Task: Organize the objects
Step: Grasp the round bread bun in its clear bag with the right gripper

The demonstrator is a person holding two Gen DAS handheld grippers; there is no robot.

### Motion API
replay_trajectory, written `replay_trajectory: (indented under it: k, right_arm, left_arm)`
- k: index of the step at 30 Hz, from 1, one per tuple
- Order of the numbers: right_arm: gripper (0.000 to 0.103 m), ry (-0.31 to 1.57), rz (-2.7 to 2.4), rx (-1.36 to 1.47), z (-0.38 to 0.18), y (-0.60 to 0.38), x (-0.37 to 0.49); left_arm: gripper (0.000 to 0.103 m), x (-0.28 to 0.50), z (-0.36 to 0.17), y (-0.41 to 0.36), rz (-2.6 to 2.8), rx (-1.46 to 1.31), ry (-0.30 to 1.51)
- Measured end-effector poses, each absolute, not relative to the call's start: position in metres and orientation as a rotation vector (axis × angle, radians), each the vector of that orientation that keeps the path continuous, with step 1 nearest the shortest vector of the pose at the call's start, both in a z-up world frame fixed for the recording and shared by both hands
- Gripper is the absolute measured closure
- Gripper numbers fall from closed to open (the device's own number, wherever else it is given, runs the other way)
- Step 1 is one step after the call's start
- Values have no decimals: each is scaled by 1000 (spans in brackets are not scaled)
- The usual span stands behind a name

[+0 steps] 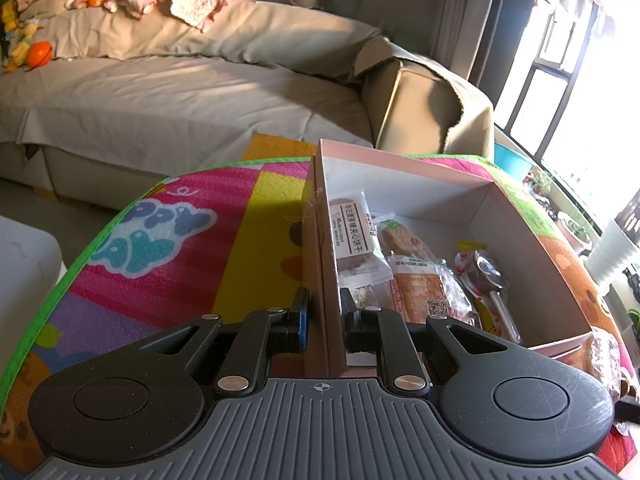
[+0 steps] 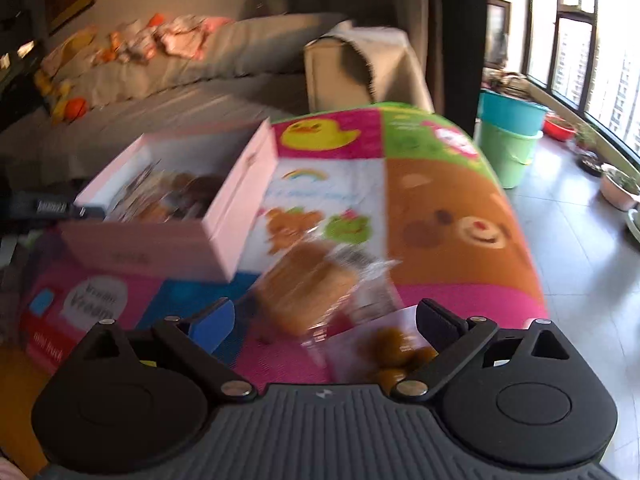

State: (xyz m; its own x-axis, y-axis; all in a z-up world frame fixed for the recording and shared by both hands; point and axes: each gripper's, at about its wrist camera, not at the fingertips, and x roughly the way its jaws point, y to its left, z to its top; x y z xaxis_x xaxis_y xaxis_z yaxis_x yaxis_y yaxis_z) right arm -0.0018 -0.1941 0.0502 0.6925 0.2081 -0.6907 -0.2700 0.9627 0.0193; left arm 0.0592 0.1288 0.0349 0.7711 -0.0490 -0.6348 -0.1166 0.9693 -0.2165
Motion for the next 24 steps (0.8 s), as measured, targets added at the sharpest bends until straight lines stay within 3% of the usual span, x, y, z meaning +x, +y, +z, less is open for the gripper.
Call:
replay_trajectory:
  k: [7,12,19,24]
  right_arm:
    - [5,735,144,-338,29,-175,-3]
    - [5,725,62,-348,29,-187,-2]
    - [5,720,237,-104,52,-191,7]
    - [5,673,232,-206,47,-165,32]
  left_arm:
    - [86,59,34,129,38,-252,692]
    - [86,59,34,129,39,-249,692]
    - [86,59,34,129,39,-246,691]
    - [86,59,34,129,39,-246,692]
